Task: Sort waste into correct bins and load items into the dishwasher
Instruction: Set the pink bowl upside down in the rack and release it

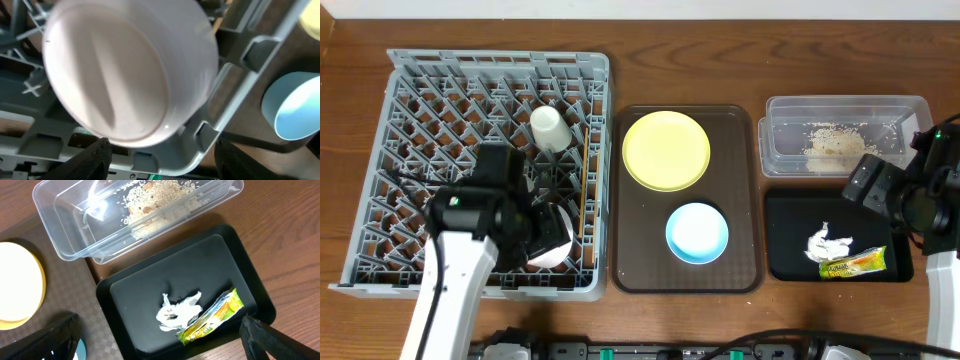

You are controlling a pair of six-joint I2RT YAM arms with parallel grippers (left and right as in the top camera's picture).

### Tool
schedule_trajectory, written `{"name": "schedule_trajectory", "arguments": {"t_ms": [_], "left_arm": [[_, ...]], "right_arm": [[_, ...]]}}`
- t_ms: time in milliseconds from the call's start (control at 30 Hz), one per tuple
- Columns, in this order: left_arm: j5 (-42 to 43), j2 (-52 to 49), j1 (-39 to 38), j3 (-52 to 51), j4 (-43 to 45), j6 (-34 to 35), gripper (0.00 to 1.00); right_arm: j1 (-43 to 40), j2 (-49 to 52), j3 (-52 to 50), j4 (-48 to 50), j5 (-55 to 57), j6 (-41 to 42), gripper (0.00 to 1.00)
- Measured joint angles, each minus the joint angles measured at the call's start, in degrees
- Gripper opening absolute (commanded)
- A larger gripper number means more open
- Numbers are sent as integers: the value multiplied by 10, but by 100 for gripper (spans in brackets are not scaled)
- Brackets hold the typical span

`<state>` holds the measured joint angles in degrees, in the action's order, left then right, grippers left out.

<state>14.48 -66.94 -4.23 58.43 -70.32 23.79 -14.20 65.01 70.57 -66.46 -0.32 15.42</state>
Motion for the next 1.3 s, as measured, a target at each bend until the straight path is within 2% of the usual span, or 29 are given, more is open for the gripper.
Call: {"name": "schedule_trajectory", "arguments": {"t_ms": [200,367,500,633,733,900,1300], "left_arm": [[-14,71,0,0,0,2,72],[-30,87,-10,0,1,0,73],[-54,86,-61,-4,20,-1,79],[-155,84,-134,-18,29,19,86],[-207,75,-171,-29,36,34,86],[-243,37,-204,-45,65,43,85],[-289,-53,-213,-46,72,57,84]], "right_arm": [[0,0,0,0,0,0,99],[0,0,0,0,0,0,99],[0,0,0,0,0,0,99],[0,0,0,0,0,0,99],[0,0,0,0,0,0,99],[0,0,0,0,0,0,99],[0,0,0,0,0,0,99]]}}
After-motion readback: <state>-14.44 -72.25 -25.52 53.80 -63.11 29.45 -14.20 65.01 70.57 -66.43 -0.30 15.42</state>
